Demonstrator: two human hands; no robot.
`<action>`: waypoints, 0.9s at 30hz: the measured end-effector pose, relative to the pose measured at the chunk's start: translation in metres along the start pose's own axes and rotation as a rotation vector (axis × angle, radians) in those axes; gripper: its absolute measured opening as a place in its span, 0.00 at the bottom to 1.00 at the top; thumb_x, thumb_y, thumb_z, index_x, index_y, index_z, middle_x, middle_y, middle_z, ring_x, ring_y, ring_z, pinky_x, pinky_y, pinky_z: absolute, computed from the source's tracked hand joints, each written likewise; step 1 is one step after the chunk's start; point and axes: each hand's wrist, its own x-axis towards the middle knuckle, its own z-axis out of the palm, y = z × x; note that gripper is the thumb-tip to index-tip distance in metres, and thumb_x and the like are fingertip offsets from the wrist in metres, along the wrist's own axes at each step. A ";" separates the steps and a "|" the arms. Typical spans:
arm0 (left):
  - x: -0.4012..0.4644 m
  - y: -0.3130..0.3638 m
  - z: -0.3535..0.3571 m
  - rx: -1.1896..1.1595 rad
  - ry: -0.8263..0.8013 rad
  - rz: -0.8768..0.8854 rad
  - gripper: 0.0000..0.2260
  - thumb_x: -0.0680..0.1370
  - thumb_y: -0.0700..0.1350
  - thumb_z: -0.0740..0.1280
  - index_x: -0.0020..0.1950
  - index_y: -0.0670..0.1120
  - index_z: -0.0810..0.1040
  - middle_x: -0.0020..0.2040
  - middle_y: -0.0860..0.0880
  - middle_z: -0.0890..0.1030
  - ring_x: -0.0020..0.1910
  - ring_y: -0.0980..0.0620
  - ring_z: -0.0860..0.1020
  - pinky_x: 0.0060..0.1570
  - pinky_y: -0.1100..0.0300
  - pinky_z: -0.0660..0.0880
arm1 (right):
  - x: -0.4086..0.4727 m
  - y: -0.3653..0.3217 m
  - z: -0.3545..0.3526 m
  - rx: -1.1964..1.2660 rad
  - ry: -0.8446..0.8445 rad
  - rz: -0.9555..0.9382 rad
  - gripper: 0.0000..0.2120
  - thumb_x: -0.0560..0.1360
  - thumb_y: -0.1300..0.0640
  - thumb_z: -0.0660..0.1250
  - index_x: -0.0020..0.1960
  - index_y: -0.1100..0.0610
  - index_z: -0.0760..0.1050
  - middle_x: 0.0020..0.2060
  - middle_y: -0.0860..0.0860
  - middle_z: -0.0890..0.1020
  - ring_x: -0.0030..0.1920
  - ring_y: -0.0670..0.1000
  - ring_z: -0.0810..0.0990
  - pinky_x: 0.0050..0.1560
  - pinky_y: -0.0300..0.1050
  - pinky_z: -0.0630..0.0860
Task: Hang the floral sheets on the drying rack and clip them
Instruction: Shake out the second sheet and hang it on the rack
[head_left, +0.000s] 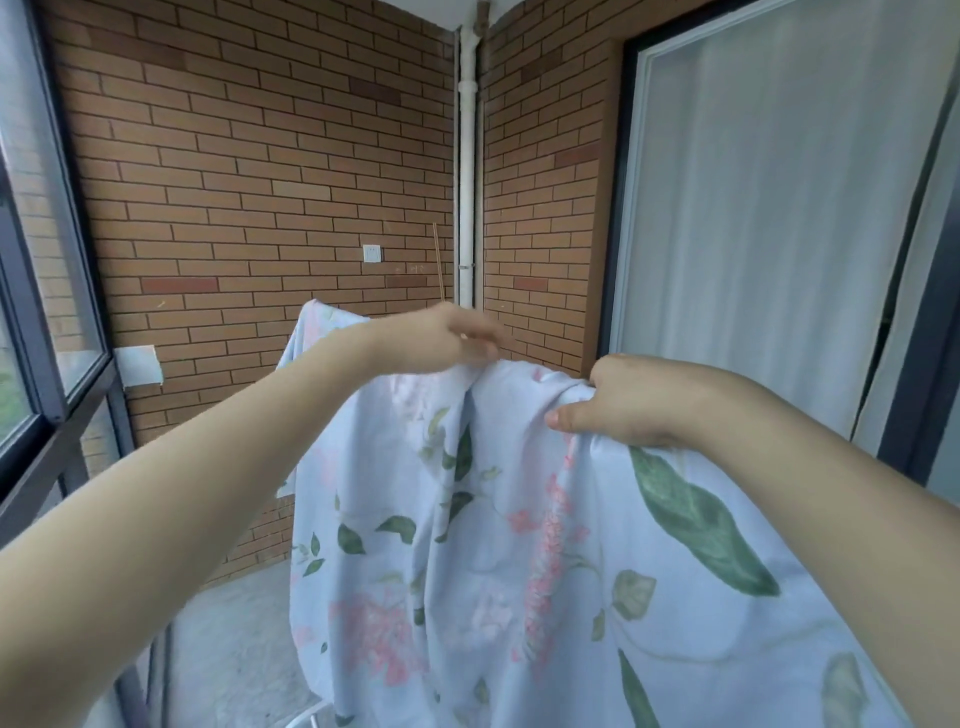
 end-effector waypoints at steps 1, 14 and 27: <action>-0.004 0.008 0.009 0.076 -0.073 0.065 0.11 0.79 0.42 0.63 0.59 0.50 0.78 0.48 0.62 0.76 0.52 0.55 0.74 0.53 0.63 0.69 | 0.000 -0.001 0.000 0.002 0.004 -0.001 0.21 0.76 0.39 0.63 0.36 0.57 0.68 0.32 0.50 0.71 0.30 0.50 0.69 0.31 0.44 0.62; -0.009 -0.009 0.017 0.797 0.108 0.132 0.10 0.78 0.38 0.60 0.58 0.45 0.75 0.53 0.49 0.75 0.56 0.47 0.72 0.52 0.50 0.75 | -0.006 -0.011 -0.001 -0.014 0.027 0.007 0.24 0.74 0.37 0.64 0.36 0.57 0.65 0.33 0.50 0.70 0.30 0.48 0.69 0.29 0.43 0.62; 0.003 -0.016 0.001 0.416 0.241 -0.301 0.13 0.79 0.40 0.60 0.61 0.48 0.78 0.60 0.49 0.77 0.59 0.47 0.74 0.55 0.54 0.71 | -0.003 -0.004 0.003 -0.124 0.046 0.038 0.11 0.76 0.57 0.62 0.37 0.56 0.65 0.35 0.50 0.69 0.30 0.48 0.68 0.26 0.40 0.61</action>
